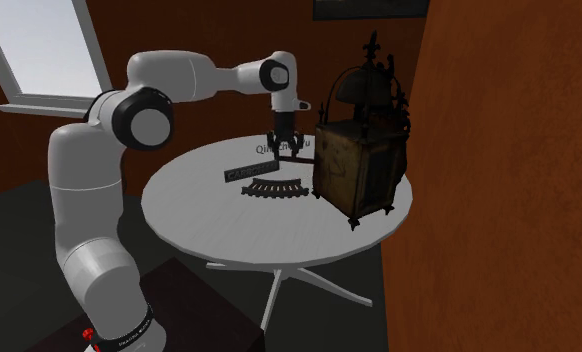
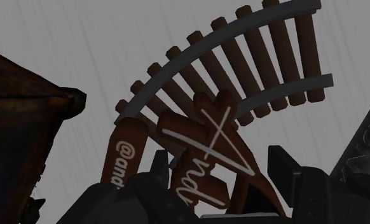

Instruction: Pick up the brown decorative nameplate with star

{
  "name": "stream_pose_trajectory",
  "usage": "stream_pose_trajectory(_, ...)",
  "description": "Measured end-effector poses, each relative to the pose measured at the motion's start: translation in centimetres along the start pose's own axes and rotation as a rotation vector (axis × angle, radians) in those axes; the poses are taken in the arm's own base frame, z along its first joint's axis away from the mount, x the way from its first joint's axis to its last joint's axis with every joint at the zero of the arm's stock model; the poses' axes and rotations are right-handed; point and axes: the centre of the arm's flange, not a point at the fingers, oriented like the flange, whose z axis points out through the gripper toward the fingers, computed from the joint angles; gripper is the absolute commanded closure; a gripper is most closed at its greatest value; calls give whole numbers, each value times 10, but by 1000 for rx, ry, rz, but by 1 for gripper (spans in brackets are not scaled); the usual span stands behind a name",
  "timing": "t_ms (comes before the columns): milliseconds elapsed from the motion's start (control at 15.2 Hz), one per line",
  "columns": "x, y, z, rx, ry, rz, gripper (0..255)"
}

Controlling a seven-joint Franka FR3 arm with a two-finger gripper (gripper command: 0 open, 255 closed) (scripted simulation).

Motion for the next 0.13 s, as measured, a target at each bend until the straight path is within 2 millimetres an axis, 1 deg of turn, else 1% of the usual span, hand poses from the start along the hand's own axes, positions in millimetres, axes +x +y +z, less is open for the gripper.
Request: stream_pose_trajectory(132, -2, 1, -8, 0, 0, 0, 255)
